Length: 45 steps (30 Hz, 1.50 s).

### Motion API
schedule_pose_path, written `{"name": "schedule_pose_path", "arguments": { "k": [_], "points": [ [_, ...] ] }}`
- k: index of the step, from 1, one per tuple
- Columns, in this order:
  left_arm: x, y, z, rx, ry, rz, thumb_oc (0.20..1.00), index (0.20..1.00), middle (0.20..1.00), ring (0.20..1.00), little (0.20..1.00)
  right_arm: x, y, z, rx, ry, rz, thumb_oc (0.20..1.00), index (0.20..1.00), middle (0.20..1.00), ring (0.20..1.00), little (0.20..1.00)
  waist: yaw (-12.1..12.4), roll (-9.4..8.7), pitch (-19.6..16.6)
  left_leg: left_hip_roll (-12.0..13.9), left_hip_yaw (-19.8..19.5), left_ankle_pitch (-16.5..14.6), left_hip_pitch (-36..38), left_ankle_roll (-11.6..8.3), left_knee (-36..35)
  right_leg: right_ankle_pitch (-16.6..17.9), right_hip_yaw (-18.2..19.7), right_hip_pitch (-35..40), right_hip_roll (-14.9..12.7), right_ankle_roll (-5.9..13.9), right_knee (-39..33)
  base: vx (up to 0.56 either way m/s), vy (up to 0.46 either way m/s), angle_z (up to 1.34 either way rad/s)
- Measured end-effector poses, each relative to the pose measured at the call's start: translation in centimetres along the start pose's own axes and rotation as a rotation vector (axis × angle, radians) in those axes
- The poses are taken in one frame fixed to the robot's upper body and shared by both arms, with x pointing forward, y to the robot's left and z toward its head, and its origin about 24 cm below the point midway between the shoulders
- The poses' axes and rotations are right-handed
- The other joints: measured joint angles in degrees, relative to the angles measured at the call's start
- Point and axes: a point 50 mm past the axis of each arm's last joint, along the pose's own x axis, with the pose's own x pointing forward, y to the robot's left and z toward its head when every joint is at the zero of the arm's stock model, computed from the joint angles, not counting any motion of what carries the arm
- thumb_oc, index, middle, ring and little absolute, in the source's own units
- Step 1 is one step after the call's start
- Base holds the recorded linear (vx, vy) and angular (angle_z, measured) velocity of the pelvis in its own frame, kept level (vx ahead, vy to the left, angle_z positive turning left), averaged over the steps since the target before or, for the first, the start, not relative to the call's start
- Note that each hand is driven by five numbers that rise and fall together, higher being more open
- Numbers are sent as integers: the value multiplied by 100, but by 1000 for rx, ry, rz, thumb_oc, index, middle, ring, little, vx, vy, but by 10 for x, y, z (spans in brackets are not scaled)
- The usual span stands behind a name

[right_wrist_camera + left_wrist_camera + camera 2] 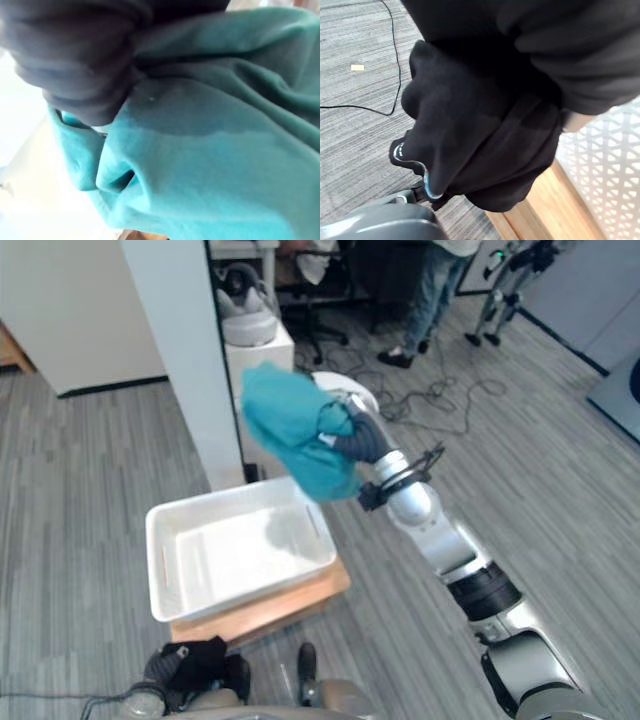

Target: Tidy up the quilt and then pick up the clothes from the bed and put them into the laundry hamper.

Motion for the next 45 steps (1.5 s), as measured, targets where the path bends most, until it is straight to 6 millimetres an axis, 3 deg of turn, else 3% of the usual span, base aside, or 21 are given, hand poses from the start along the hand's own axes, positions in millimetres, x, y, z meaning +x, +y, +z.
{"name": "schedule_pose_path", "arguments": {
  "k": [2,3,4,6,8,10,11,12,14,16,17,18,19,23,24,32,35,40,41,43,45],
  "points": [
    [-5,6,22,-15,-133,4,200,200,200,200,200,2,13,-2,26,13,35,200,200,200,200,200,41,-20,7,-18,-132,18,-70,-25,14,3,-108,-50,-10,-10,12,-45,-51,33],
    [-4,12,31,-7,-171,24,200,200,200,200,200,4,20,-6,45,32,41,200,200,200,200,200,209,10,20,-14,-158,46,-141,1,15,3,-178,-77,-22,-7,26,-128,-143,28],
    [-4,27,41,29,-213,59,200,200,200,200,200,15,36,-11,96,66,40,200,200,200,200,200,244,29,96,-8,-215,69,-248,-18,16,2,-219,-141,-23,-6,28,-97,-108,17],
    [-28,46,90,63,-474,87,200,200,200,200,200,16,47,-33,107,177,13,200,200,200,200,200,350,-92,188,-1,-386,107,-392,-90,17,20,-384,-245,-14,-32,27,-44,-74,44],
    [-45,61,138,75,-732,140,200,200,200,200,200,8,53,-54,63,285,34,200,200,200,200,200,665,63,335,-5,-486,188,-456,-65,34,21,-496,-277,-27,-33,26,-4,-47,44],
    [-64,78,165,40,-884,216,200,200,200,200,200,5,66,-66,62,353,55,200,200,200,200,200,816,209,423,-19,-499,171,-466,-88,34,21,-509,-283,-42,-33,27,-2,-37,9],
    [-73,91,180,4,-971,283,200,200,200,200,200,2,71,-69,45,371,77,890,890,890,890,890,854,368,488,-39,-572,193,-486,-58,32,22,-561,-271,-70,-34,28,-6,-52,20],
    [-82,103,192,2,-1025,315,200,200,200,200,200,2,75,-72,-1,376,95,1000,1000,1000,1000,1000,869,444,534,-44,-616,202,-504,-61,34,24,-632,-264,-84,-36,28,-5,-47,25],
    [-118,116,227,-13,-1239,341,200,200,200,200,200,-6,84,-87,-147,431,190,1000,1000,1000,1000,1000,838,447,539,-46,-651,227,-514,-62,36,23,-708,-256,-84,-36,29,10,-19,18],
    [-147,113,252,-69,-1448,305,200,200,200,200,200,-7,84,-87,-365,368,282,1000,1000,1000,1000,1000,817,509,575,-54,-641,227,-413,-59,36,20,-676,-160,-97,-34,27,36,-28,2],
    [-147,113,252,-69,-1448,305,200,200,200,200,200,-7,84,-87,-365,368,282,1000,1000,1000,1000,1000,817,509,575,-54,-641,227,-413,-59,36,20,-676,-160,-97,-34,27,36,-23,-6],
    [-169,105,266,-61,-1576,248,200,200,200,200,200,-7,89,-81,-543,261,328,1000,1000,1000,1000,1000,666,526,586,-66,-618,212,-314,-72,34,10,-641,-62,-109,-32,26,8,3,-11],
    [-174,97,273,-57,-1629,199,200,200,200,200,200,-5,88,-74,-619,191,339,1000,1000,1000,1000,1000,497,539,590,-80,-581,205,-279,-56,36,12,-573,-60,-115,-32,26,-26,3,-18],
    [-169,71,275,-18,-1619,70,200,200,200,200,200,-10,79,-60,-656,90,321,1000,1000,1000,1000,1000,218,561,584,-85,-297,190,-208,-39,36,4,-303,-117,-118,13,21,-4,9,-36],
    [-163,60,273,-11,-1590,15,200,200,200,200,200,-16,74,-56,-653,71,307,1000,1000,1000,1000,1000,-56,571,587,-90,-164,170,-171,-20,35,20,-188,-124,-117,36,-4,29,14,-47],
    [-133,45,264,40,-1438,6,200,200,200,200,200,-57,15,-59,-720,145,170,1000,1000,1000,1000,1000,-872,682,558,18,508,0,22,-11,30,119,277,-218,6,39,2,7,3,-49],
    [-122,37,257,90,-1389,10,200,200,200,200,200,-68,6,-64,-721,194,136,1000,1000,1000,1000,1000,-935,680,551,79,683,-42,72,-19,20,133,448,-235,81,36,23,4,-12,-36],
    [-55,19,209,145,-1011,38,200,200,200,200,200,-100,16,-81,-681,310,178,1000,1000,1000,1000,1000,-1054,634,514,169,901,-109,58,-90,13,75,584,-335,180,-9,-7,11,-18,-21],
    [-44,17,197,126,-931,46,1000,1000,1000,1000,1000,-107,18,-84,-675,337,189,1000,1000,1000,1000,1000,-1053,628,511,179,916,-115,60,-97,13,68,583,-336,187,-20,-7,42,-19,-4],
    [-16,12,154,80,-686,79,1000,1000,1000,1000,1000,-135,22,-100,-657,455,223,1000,1000,1000,1000,1000,-1042,585,489,200,919,-123,53,-98,18,78,560,-336,203,-7,-5,51,-25,2],
    [-8,24,122,65,-538,132,1000,1000,1000,1000,1000,-160,28,-111,-645,555,270,1000,1000,1000,1000,1000,-1020,500,449,225,905,-141,51,-109,17,75,544,-337,221,-15,2,31,-16,3]
  ]
}}
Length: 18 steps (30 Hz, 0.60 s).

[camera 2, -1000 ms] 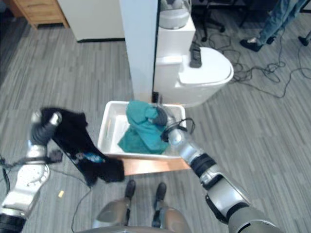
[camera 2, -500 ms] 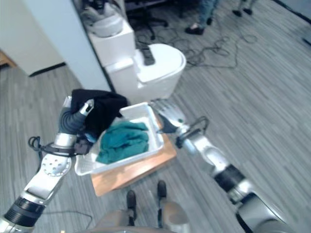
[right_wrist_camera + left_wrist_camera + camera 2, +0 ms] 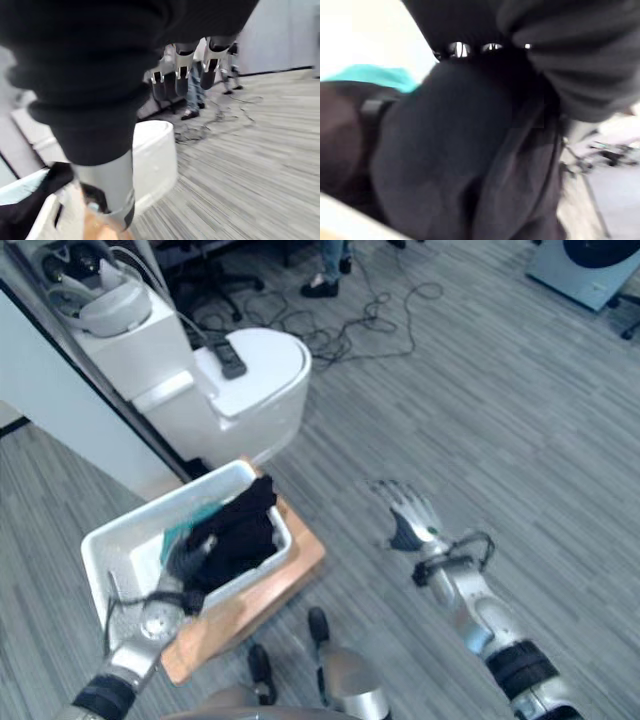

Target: Tidy up the quilt and then pick up the clothes from the bed and put them into the laundry hamper.

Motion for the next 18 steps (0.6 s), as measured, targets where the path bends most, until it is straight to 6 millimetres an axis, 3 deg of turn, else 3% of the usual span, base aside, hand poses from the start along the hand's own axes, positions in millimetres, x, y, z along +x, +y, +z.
{"name": "schedule_pose_path", "arguments": {
  "k": [3,8,12,18],
  "points": [
    [0,24,-13,-5,57,128,1000,1000,1000,1000,1000,-21,22,-20,12,104,88,1000,1000,1000,1000,1000,90,-113,-71,-10,-110,-2,-10,-1,-2,16,-103,39,-26,-24,20,19,-8,15],
    [6,53,5,-23,-31,272,1000,1000,1000,1000,1000,-25,42,-17,82,145,137,1000,1000,1000,1000,1000,161,-268,-192,-59,-201,3,14,12,-16,-7,-188,104,-85,-4,-9,8,4,12],
    [5,55,25,-79,-132,307,1000,1000,1000,1000,1000,-32,68,-8,127,160,220,1000,1000,1000,1000,1000,268,-210,-285,-82,-349,18,21,37,-17,-18,-330,171,-128,-37,-9,5,14,21],
    [-7,54,16,-197,-112,376,1000,1000,1000,1000,1000,-49,118,0,283,333,364,1000,1000,1000,1000,1000,496,18,-368,-115,-551,27,122,47,-18,-20,-527,361,-178,-69,-11,-5,7,17]
  ]
}}
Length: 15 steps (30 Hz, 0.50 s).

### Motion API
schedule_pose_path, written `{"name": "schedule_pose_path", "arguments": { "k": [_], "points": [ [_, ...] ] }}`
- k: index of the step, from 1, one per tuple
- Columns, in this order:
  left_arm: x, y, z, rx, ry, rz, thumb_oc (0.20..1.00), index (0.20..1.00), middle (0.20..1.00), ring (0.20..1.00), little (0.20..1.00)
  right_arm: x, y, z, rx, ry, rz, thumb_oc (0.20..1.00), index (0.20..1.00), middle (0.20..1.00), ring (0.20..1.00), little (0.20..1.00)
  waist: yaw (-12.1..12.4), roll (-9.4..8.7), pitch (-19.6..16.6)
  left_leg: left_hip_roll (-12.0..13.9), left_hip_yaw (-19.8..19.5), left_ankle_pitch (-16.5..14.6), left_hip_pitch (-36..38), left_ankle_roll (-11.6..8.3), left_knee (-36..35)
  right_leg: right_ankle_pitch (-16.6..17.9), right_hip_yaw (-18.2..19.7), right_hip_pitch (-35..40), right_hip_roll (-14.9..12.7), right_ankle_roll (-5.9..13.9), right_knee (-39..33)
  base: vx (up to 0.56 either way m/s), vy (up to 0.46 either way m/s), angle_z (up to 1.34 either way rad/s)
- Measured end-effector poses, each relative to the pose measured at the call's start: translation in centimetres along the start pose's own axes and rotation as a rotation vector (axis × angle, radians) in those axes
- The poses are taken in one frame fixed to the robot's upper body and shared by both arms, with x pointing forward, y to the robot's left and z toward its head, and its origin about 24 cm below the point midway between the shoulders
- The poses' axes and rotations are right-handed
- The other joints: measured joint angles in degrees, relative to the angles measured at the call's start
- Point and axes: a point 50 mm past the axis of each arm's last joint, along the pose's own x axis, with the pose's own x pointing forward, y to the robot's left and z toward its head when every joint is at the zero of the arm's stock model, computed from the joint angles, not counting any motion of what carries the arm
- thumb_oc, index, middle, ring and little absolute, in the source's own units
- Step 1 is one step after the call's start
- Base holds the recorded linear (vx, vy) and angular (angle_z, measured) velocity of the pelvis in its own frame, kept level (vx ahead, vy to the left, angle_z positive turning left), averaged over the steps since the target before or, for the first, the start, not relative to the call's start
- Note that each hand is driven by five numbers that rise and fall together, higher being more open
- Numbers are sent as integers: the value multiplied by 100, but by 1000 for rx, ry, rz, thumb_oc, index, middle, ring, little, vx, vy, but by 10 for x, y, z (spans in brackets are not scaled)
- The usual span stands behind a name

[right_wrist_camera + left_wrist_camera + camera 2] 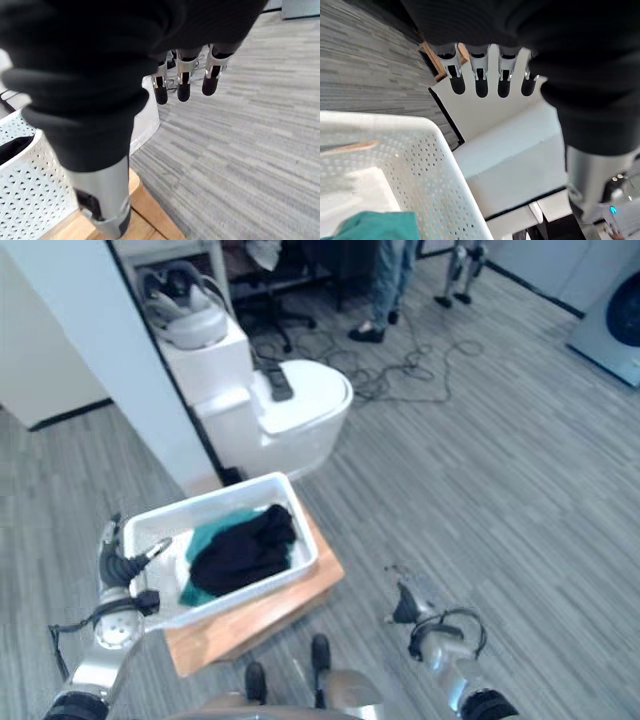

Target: Tidy up the quilt and then pick up the clothes from the bed and put them into the laundry hamper.

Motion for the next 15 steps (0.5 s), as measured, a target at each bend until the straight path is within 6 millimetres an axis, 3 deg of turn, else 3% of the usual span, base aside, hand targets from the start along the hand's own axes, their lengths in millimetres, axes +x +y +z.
{"name": "schedule_pose_path", "arguments": {
  "k": [3,7,10,11,12,15],
  "points": [
    [-11,2,-22,3,100,-9,1000,1000,1000,1000,1000,-3,24,-5,124,112,71,1000,1000,1000,1000,1000,90,44,-21,-10,-114,-22,3,5,-1,-39,-105,61,-22,11,-1,-6,14,20],
    [-43,-4,-75,-13,375,-52,1000,1000,1000,1000,1000,-10,45,-21,239,291,139,1000,1000,1000,1000,1000,146,108,-115,-18,-166,-17,-9,6,-1,-107,-179,79,-43,4,0,11,10,12],
    [-93,-9,-129,20,690,-77,1000,1000,1000,1000,1000,-22,60,-40,341,460,173,1000,1000,1000,1000,1000,192,127,-213,-16,-159,-13,-8,4,0,-136,-235,87,-60,-36,-1,14,27,9],
    [-128,-9,-160,92,933,-96,1000,1000,1000,1000,1000,-29,69,-47,429,561,185,1000,1000,1000,1000,1000,198,123,-314,-16,-147,-14,-6,3,0,-143,-234,86,-65,-46,-1,0,0,0],
    [-150,-5,-171,124,1058,-98,1000,1000,1000,1000,1000,-33,75,-48,461,603,198,1000,1000,1000,1000,1000,203,95,-353,-16,-147,-16,-12,2,0,-148,-236,88,-65,-53,-1,0,0,0],
    [-181,3,-181,136,1192,-97,1000,1000,1000,1000,1000,-48,90,-53,544,706,228,1000,1000,1000,1000,1000,290,-7,-401,-17,-163,-14,-19,6,0,-152,-250,81,-66,-59,0,23,22,5]
  ]
}}
